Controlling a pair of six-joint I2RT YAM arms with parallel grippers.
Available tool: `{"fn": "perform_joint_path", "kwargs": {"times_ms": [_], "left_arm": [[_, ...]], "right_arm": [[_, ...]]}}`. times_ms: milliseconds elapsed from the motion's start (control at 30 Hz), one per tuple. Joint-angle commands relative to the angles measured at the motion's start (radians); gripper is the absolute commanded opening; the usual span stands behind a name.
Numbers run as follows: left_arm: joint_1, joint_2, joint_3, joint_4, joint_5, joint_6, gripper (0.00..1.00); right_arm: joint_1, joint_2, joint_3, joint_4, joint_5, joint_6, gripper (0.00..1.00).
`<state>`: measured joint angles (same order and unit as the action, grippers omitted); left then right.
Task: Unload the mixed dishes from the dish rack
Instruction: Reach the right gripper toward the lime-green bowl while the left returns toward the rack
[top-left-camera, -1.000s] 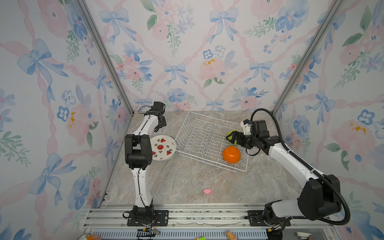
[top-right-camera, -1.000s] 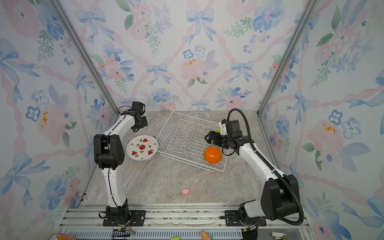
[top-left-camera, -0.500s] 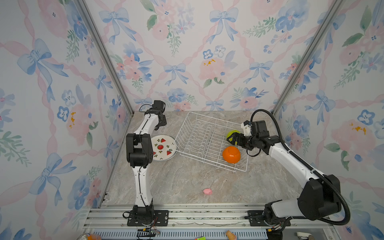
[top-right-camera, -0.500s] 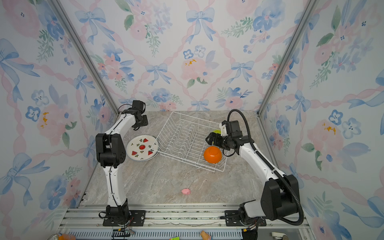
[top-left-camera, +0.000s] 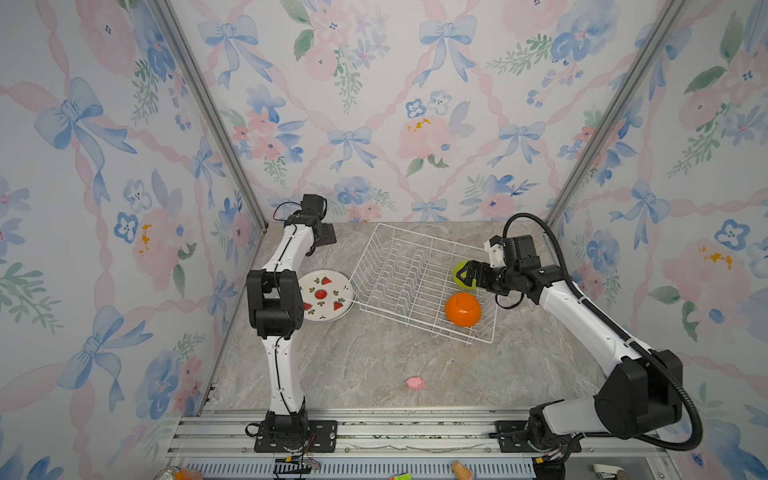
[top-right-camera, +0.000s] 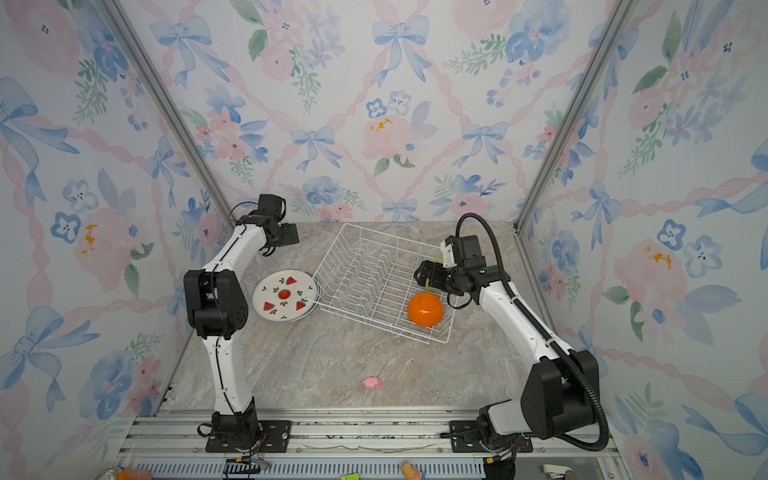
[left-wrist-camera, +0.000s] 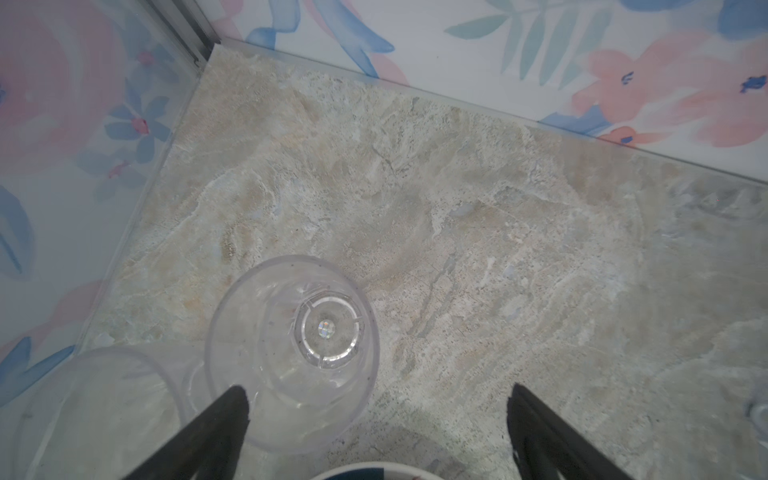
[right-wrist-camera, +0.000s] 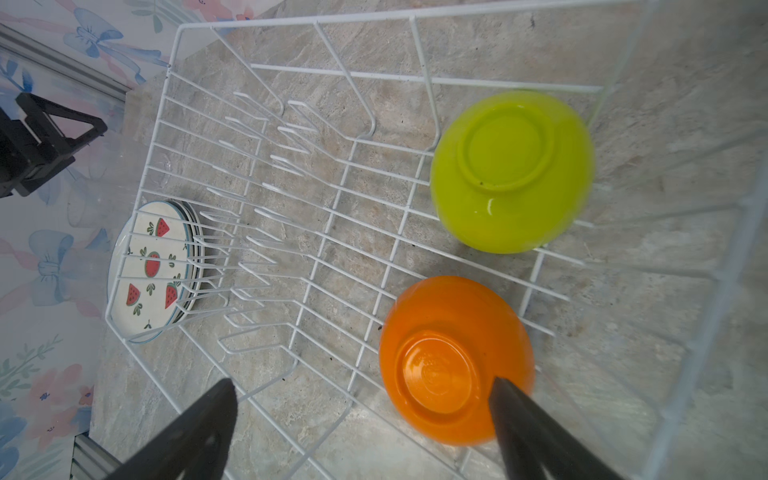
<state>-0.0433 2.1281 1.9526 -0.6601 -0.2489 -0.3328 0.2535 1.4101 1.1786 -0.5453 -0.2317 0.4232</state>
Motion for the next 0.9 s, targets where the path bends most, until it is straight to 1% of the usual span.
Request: {"fn": "perform_joint_path", "kwargs": {"times_ms": [0,100,200,267,333,500,600,633,667,733,867], "left_arm": [[-0.018,-0.111,-0.020,-0.003,0.017,-0.022,0.98],[-0.030,-0.184,-0.089,0.003,0.024,-0.068,0.98],[-0.057,-0.279,-0.201,0.056,0.016,-0.104,0.98],[-0.093,-0.349,-0.296,0.123,-0.002,-0.109,0.98],[-0.129,-0.419,-0.392,0.205,0.007,-0.119,0.98],[-0.207,-0.557,-0.606,0.397,0.090,-0.161,0.98],[-0.260,-0.632,-0.737,0.528,0.099,-0.181,0.98],[-0.277,-0.652,-0.773,0.565,0.105,-0.192,0.98],[-0.291,-0.669,-0.814,0.602,0.121,-0.205,0.98],[-0.317,-0.691,-0.863,0.659,0.160,-0.219,0.98],[-0.372,-0.703,-0.918,0.713,0.174,-0.244,0.98]], "right_arm": [[-0.025,-0.058,0.026,-0.087,0.116,-0.031,0.97],[-0.060,-0.089,0.015,-0.114,0.133,-0.047,0.97],[-0.089,-0.108,0.003,-0.139,0.145,-0.063,0.97],[-0.105,-0.111,-0.003,-0.156,0.158,-0.062,0.97],[-0.117,-0.111,-0.015,-0.169,0.162,-0.055,0.97],[-0.123,-0.123,-0.053,-0.171,0.175,-0.044,0.97],[-0.122,-0.116,-0.080,-0.159,0.182,-0.036,0.97],[-0.122,-0.108,-0.090,-0.150,0.177,-0.034,0.97],[-0.122,-0.096,-0.095,-0.143,0.169,-0.031,1.00],[-0.122,-0.065,-0.092,-0.140,0.140,-0.030,0.94],[-0.117,-0.002,-0.089,-0.124,0.111,-0.028,0.84]]}}
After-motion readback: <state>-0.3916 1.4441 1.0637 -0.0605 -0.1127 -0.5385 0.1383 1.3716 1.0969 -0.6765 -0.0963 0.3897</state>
